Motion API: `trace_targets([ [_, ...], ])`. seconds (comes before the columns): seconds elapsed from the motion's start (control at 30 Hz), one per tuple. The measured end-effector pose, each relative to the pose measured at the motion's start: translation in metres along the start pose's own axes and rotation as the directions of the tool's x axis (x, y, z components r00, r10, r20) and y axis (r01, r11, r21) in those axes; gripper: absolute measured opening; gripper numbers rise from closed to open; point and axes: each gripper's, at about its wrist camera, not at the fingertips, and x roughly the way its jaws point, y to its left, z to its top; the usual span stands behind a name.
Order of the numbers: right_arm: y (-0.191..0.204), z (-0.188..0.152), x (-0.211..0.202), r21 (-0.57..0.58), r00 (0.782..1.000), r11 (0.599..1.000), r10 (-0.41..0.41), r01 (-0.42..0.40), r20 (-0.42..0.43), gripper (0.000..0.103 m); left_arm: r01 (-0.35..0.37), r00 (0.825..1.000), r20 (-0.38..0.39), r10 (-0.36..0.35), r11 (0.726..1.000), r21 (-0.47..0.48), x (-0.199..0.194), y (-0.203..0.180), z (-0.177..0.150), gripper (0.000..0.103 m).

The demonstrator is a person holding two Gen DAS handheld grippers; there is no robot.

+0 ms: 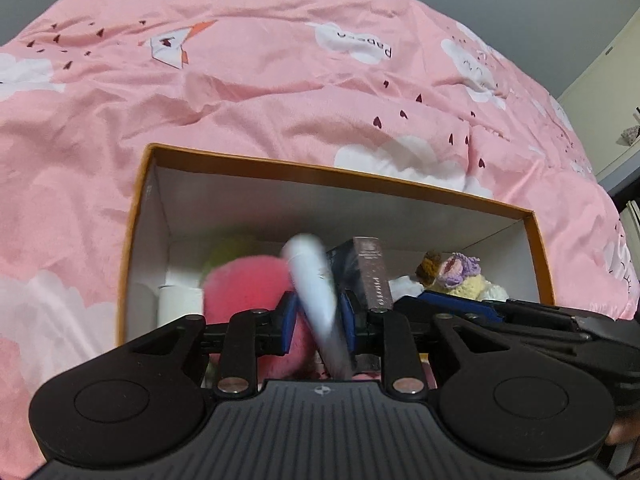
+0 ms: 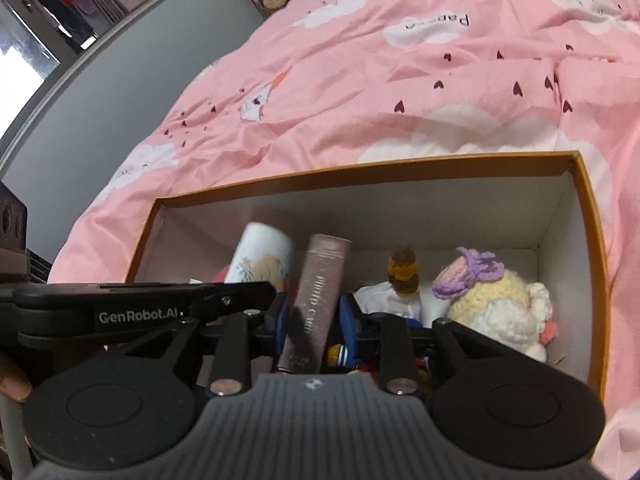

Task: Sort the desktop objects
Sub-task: 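Lower the tube and PHOTO CARD box into the box and open both grippers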

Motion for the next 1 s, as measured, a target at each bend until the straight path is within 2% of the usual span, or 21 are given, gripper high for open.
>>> trace_targets([
  [0.07,-0.002,-0.002,-0.004,0.0,1.0,1.0,-0.001,0.001,0.0,0.031,0.015,1.0,0.013,-0.015,1.0,-0.01,-0.009,0.002,-0.002,0.027],
  [0.2,0.002,-0.005,-0.006,-0.016,1.0,1.0,0.001,-0.001,-0.002,0.024,0.023,1.0,0.015,-0.023,1.0,-0.005,-0.012,0.0,-0.004,0.027],
  [0.37,0.007,-0.013,-0.001,-0.001,1.0,1.0,0.016,-0.016,-0.017,0.019,0.042,0.999,-0.018,-0.042,0.999,-0.014,-0.001,-0.003,-0.005,0.019],
  [0.5,0.014,-0.013,0.003,-0.022,0.998,1.0,-0.007,0.006,-0.056,0.015,0.013,1.0,-0.016,-0.013,1.0,0.007,0.002,-0.008,-0.005,0.018],
  [0.67,0.021,-0.02,-0.001,-0.062,0.999,0.998,-0.033,0.031,-0.036,0.014,0.014,1.0,0.023,-0.015,1.0,0.027,-0.01,-0.008,-0.016,0.018],
  [0.83,0.029,-0.025,-0.019,-0.107,0.996,0.99,-0.086,0.087,0.015,0.016,-0.033,0.996,0.087,0.025,0.996,0.086,-0.038,-0.021,-0.026,0.018],
  [1.0,0.041,-0.033,-0.043,-0.146,0.994,0.985,-0.085,0.095,0.074,0.016,-0.096,0.983,0.172,0.07,0.984,0.152,-0.072,-0.035,-0.038,0.018],
])
